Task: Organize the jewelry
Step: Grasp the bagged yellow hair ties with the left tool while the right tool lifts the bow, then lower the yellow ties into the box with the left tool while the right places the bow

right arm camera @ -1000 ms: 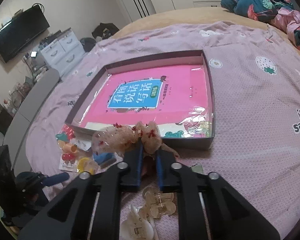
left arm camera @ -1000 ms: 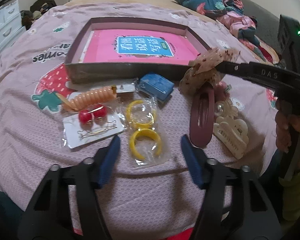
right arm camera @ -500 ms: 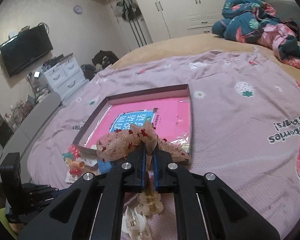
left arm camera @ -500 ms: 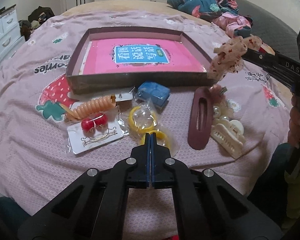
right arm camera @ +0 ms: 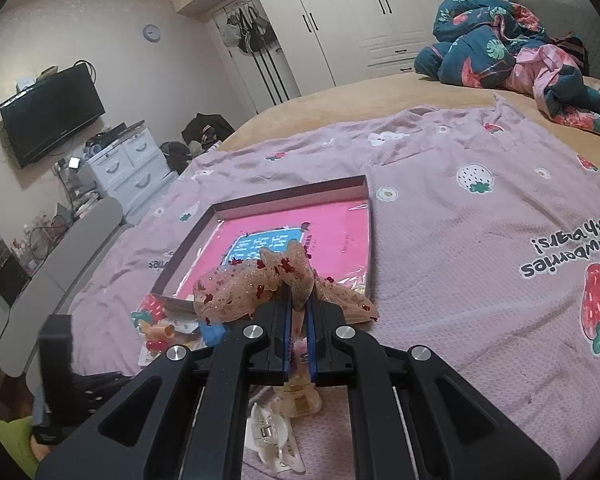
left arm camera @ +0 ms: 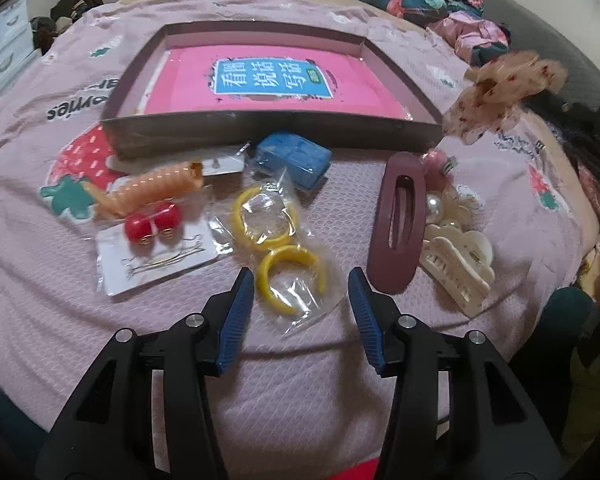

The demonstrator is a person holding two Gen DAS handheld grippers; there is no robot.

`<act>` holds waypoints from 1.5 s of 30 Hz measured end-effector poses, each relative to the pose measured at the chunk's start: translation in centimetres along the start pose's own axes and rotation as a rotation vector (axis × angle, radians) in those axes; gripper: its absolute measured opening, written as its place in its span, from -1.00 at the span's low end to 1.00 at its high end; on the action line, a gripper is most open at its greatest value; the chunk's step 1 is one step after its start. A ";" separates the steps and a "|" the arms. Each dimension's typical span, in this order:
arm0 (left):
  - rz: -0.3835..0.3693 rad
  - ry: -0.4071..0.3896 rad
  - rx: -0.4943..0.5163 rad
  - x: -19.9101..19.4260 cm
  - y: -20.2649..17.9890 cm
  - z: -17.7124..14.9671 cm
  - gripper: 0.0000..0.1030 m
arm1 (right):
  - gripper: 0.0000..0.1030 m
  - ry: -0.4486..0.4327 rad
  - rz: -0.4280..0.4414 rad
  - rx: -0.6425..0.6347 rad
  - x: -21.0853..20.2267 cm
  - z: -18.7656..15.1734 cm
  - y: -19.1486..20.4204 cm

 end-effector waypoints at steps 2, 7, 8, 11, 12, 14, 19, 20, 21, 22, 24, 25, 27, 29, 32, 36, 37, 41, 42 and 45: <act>0.002 0.011 -0.012 0.8 0.0 0.2 -0.20 | -0.89 -0.004 0.005 0.000 -0.2 0.1 0.0; 0.020 0.004 -0.032 1.7 0.0 1.1 -0.25 | -0.89 -0.017 0.013 0.001 -0.6 0.5 0.0; 0.026 0.003 -0.029 1.7 -0.1 1.2 -0.27 | -0.89 -0.020 0.014 -0.004 -0.6 0.7 0.1; 0.036 -0.007 -0.013 1.2 -0.2 1.4 -0.40 | -0.89 -0.031 0.019 -0.015 -0.8 1.4 0.4; 0.026 -0.006 -0.016 1.0 -0.2 1.3 -0.40 | -0.89 -0.036 0.022 -0.020 -0.9 1.7 0.6; -0.003 -0.011 -0.019 -0.1 0.0 1.2 -0.40 | -0.89 -0.050 0.025 -0.029 -1.0 2.6 0.8; -0.040 -0.075 -0.027 -3.6 0.9 2.2 -0.40 | -0.89 -0.077 0.027 -0.056 -0.8 4.7 1.4; -0.038 -0.090 -0.033 -4.1 1.3 2.7 -0.40 | -0.89 -0.082 0.027 -0.060 -0.6 5.3 1.6; -0.036 -0.107 -0.039 -4.6 1.7 3.3 -0.40 | -0.89 -0.086 0.026 -0.062 -0.5 5.7 1.7; -0.029 -0.121 -0.043 -5.0 2.1 3.8 -0.40 | -0.89 -0.090 0.029 -0.063 -0.4 6.2 1.8; -0.005 -0.160 -0.060 -5.8 3.3 5.5 -0.40 | -0.89 -0.099 0.029 -0.068 0.1 7.2 2.0; 0.005 -0.175 -0.073 -6.1 3.9 6.3 -0.40 | -0.89 -0.099 0.025 -0.069 0.4 7.6 2.0; 0.028 -0.210 -0.097 -6.6 5.2 8.3 -0.40 | -0.89 -0.098 0.027 -0.066 1.0 8.4 2.1; 0.046 -0.229 -0.116 -6.8 6.3 9.9 -0.40 | -0.89 -0.091 0.020 -0.065 1.7 8.9 2.1; 0.067 -0.244 -0.138 -6.3 7.6 12.3 -0.39 | -0.89 -0.067 0.017 -0.058 3.2 9.6 2.1; 0.085 -0.239 -0.163 -4.5 8.6 14.5 -0.39 | -0.89 -0.010 -0.007 -0.042 5.5 9.7 1.8; 0.083 -0.231 -0.169 -4.0 8.9 14.8 -0.39 | -0.89 0.002 -0.008 -0.034 6.0 9.5 1.7; 0.063 -0.199 -0.196 -1.4 9.4 15.9 -0.39 | -0.89 0.055 -0.011 -0.003 7.9 8.2 1.0; 0.057 -0.194 -0.196 -1.0 9.4 16.1 -0.39 | -0.89 0.063 -0.014 0.001 8.2 8.0 0.8; 0.045 -0.180 -0.187 0.4 9.3 16.2 -0.39 | -0.89 0.098 -0.015 0.026 9.1 6.6 0.1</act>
Point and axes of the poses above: each gripper's, at about its wrist camera, not at the fingertips, and x roughly the way its jaws point, y to its left, z to its top, the point moved 2 cm from there along x, roughly the way its jaws point, and after that the axes turned 4 degrees about -x, right-handed, at the moved point
